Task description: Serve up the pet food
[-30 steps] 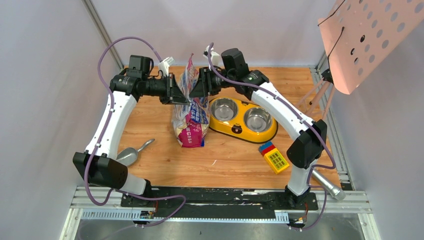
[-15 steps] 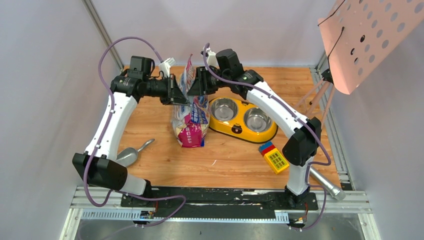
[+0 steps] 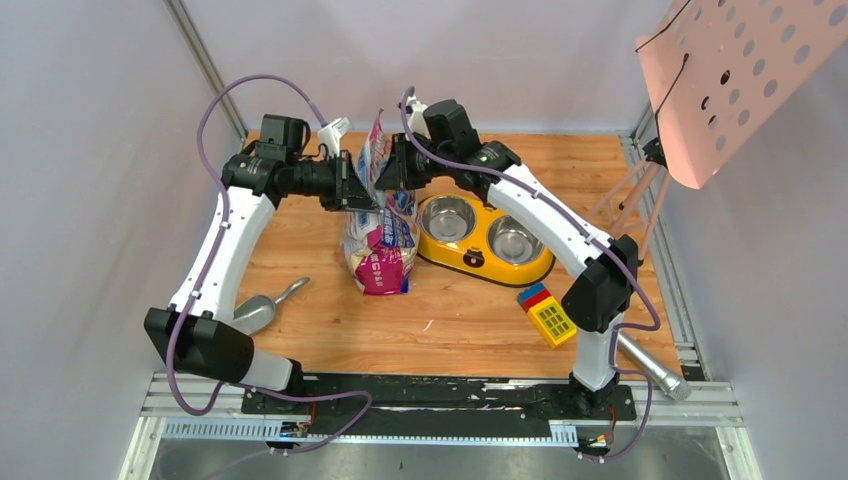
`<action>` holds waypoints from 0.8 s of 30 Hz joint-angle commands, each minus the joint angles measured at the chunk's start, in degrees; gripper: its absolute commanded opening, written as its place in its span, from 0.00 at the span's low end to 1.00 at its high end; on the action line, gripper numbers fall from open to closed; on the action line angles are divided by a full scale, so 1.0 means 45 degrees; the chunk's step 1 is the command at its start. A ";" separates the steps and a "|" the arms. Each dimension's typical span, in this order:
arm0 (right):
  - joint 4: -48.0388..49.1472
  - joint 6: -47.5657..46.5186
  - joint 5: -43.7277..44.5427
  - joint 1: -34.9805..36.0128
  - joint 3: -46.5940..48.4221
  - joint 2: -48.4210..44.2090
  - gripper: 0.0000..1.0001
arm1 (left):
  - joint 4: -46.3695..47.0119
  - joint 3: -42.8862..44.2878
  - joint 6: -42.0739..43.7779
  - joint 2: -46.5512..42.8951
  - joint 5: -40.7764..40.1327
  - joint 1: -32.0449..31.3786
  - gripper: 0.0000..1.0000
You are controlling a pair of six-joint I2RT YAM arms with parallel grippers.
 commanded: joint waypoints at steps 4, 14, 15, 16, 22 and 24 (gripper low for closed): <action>0.0200 -0.0148 0.0940 -0.0027 0.0534 0.0469 0.00 | -0.0640 0.0166 0.0570 -0.0879 -0.0259 -0.0131 0.03; 0.1198 -0.1494 0.0216 -0.0056 -0.0692 -0.0215 0.00 | -0.0842 0.2437 0.0339 0.0370 -0.3445 0.0321 0.68; 0.1206 -0.1478 0.0239 -0.0057 -0.0574 -0.0157 0.00 | -0.0643 0.2474 0.0246 0.0493 -0.3426 0.0323 0.68; 0.1222 -0.1476 0.0193 -0.0072 -0.0437 -0.0099 0.00 | -0.0551 0.2545 0.0073 0.0732 -0.3361 0.0325 0.68; 0.1877 -0.1463 -0.2523 -0.0517 0.0102 0.0086 0.00 | -0.0248 0.3223 0.0059 0.1382 -0.3184 0.0323 0.69; 0.2327 -0.1603 -0.3222 -0.0526 -0.0076 0.0041 0.00 | -0.0293 0.3405 0.0180 0.1430 -0.3617 0.0325 0.69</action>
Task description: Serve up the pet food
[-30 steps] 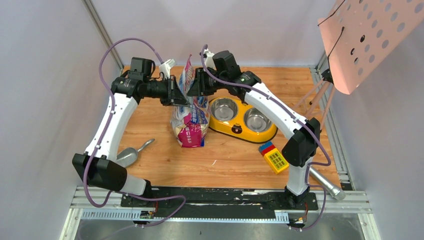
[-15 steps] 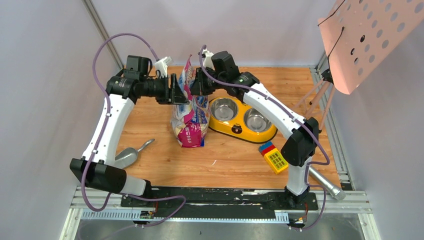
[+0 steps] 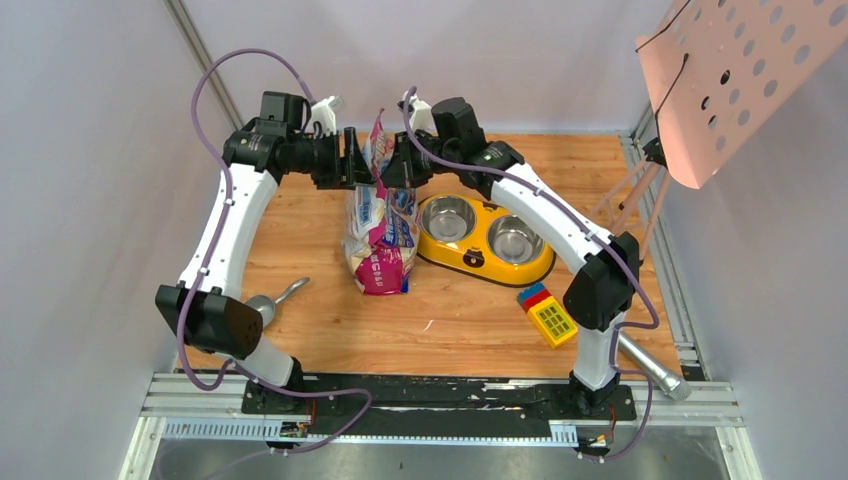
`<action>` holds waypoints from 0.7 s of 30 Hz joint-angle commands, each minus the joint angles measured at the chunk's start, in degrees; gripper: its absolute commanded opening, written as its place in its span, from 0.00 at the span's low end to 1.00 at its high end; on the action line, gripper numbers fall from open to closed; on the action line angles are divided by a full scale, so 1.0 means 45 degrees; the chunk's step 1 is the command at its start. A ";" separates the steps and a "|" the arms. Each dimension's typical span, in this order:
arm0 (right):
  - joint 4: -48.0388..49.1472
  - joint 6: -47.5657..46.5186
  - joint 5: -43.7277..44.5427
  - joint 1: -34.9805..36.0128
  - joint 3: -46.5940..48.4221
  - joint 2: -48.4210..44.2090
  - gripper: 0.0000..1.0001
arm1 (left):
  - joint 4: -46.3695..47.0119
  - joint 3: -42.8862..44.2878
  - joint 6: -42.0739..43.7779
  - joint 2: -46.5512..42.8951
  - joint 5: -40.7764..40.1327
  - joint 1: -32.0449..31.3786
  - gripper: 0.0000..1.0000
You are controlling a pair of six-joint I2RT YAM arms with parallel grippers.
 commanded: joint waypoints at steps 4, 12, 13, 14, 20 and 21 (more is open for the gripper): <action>0.1683 -0.0191 -0.2623 -0.0140 0.0525 0.0193 0.00 | 0.0579 0.1074 -0.0048 -0.0305 -0.0989 0.0089 0.69; 0.2225 0.1455 -0.2490 -0.0118 0.1246 0.0951 0.00 | 0.0514 0.1027 0.0101 -0.0357 0.0759 0.0112 0.72; 0.2241 0.1513 -0.2409 -0.0093 0.1288 0.1004 0.00 | 0.0335 0.0962 0.0216 -0.0417 0.0640 0.0112 0.72; 0.2234 0.1603 -0.2265 -0.0081 0.1308 0.1013 0.00 | 0.0246 0.0935 0.0287 -0.0453 0.0277 0.0112 0.70; 0.2185 0.1848 -0.1276 -0.0040 0.1020 0.0764 0.00 | -0.0263 0.0282 0.0724 -0.0902 -0.0693 0.0112 0.63; 0.2168 0.1881 -0.1124 -0.0050 0.0999 0.0744 0.00 | -0.0270 0.0194 0.0707 -0.0939 -0.0662 0.0112 0.62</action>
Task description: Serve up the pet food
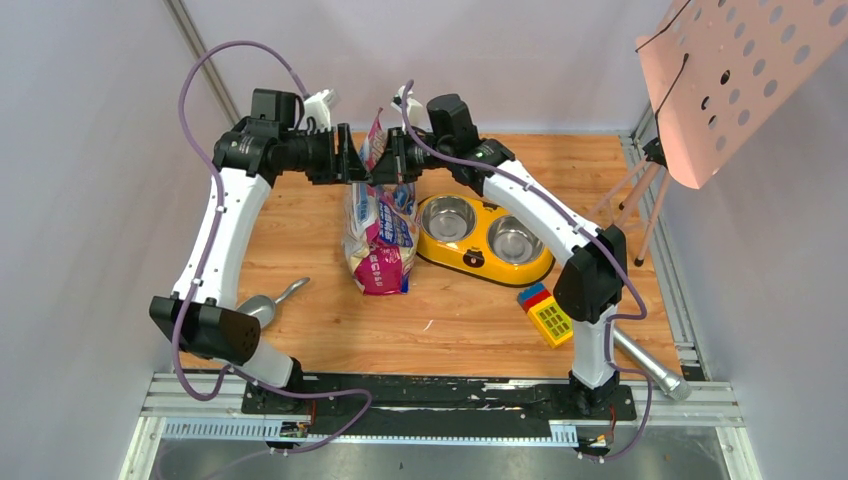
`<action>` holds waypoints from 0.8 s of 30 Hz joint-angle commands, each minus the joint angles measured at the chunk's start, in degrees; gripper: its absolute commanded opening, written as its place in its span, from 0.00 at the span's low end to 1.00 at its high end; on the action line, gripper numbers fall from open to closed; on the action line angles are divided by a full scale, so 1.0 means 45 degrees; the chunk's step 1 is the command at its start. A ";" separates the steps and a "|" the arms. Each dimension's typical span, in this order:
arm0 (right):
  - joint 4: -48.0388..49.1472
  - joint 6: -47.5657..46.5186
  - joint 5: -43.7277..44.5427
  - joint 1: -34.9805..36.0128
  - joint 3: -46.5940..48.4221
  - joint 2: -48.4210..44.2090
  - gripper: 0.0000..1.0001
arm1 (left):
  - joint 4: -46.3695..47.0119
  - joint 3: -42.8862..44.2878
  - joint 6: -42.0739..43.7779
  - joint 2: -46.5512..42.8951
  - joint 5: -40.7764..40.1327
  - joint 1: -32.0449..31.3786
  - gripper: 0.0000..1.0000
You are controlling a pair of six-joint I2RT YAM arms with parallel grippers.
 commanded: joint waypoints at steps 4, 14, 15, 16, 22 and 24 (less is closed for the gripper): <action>0.0840 0.0520 0.1216 0.0125 0.0413 -0.0144 0.00 | -0.0126 -0.0869 0.0158 -0.0887 -0.0243 0.0049 0.61; 0.0380 -0.0333 0.3063 0.0702 0.0375 -0.0383 0.00 | -0.0028 -0.1167 -0.0808 -0.0566 -0.0457 0.0054 0.63; 0.0328 -0.0416 0.3337 0.0751 0.0367 -0.0418 0.00 | 0.0070 -0.1110 -0.0873 -0.0497 -0.0265 0.0075 0.63; 0.0295 -0.0453 0.3491 0.0766 0.0320 -0.0449 0.00 | 0.0128 -0.1084 -0.0933 -0.0445 0.0426 0.0082 0.65; 0.0245 -0.0556 0.4052 0.0780 0.0128 -0.0564 0.00 | 0.0415 -0.0844 -0.0905 -0.0484 0.2661 0.0099 0.71; 0.0241 -0.0556 0.4116 0.0770 0.0126 -0.0607 0.00 | 0.0374 -0.0894 -0.0925 -0.0551 0.2606 0.0107 0.71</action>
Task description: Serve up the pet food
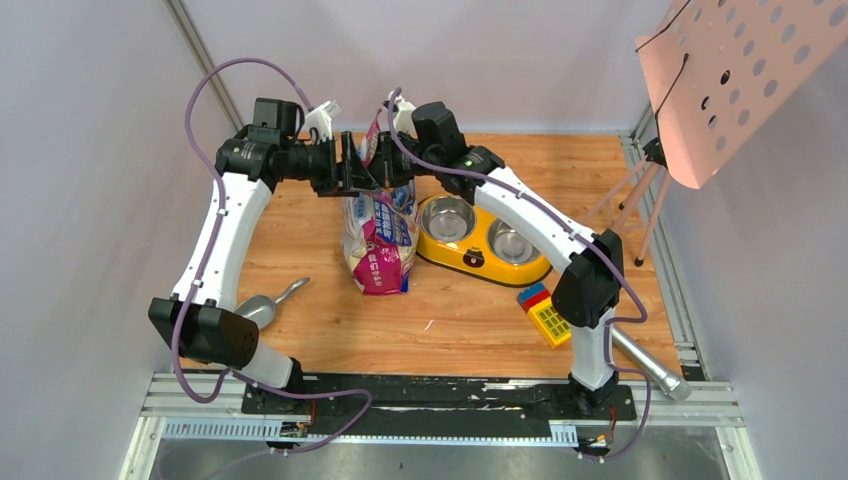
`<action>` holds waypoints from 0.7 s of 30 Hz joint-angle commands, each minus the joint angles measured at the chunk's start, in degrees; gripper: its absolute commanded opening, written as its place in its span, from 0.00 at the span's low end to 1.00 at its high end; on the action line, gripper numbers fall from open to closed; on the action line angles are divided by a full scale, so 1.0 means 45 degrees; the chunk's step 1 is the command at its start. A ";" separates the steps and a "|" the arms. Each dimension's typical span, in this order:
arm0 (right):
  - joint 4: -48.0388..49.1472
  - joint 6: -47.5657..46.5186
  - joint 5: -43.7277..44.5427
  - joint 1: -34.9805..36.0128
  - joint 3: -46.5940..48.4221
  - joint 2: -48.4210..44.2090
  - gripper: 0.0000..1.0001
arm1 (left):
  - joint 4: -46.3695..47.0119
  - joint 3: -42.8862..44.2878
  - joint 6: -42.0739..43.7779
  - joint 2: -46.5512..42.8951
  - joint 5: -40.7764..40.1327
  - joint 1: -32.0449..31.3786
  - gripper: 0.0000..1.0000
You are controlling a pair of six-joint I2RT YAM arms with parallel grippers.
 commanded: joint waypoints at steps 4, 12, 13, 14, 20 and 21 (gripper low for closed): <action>0.0313 -0.0318 0.1304 -0.0039 0.0146 -0.0500 0.00 | 0.0005 0.0124 0.0006 -0.0165 -0.0264 0.0009 0.68; 0.0250 -0.0356 0.1706 -0.0037 -0.0009 -0.0715 0.00 | -0.0162 -0.0081 0.0100 -0.0616 -0.1054 0.0169 0.61; 0.0254 -0.0375 0.1753 -0.0036 -0.0059 -0.0769 0.00 | -0.0156 -0.0023 0.0102 -0.0707 -0.1060 0.0251 0.61; 0.0244 -0.0428 0.1778 -0.0036 -0.0110 -0.0822 0.00 | -0.0097 0.0004 0.0102 -0.0758 -0.0937 0.0306 0.61; 0.0216 -0.0614 0.1867 -0.0036 -0.0453 -0.1121 0.00 | 0.0537 0.0077 -0.0515 -0.1135 -0.0588 0.1043 0.68; 0.0223 -0.0647 0.1837 -0.0036 -0.0476 -0.1122 0.00 | 0.0613 0.0032 -0.0575 -0.1057 -0.0563 0.1084 0.68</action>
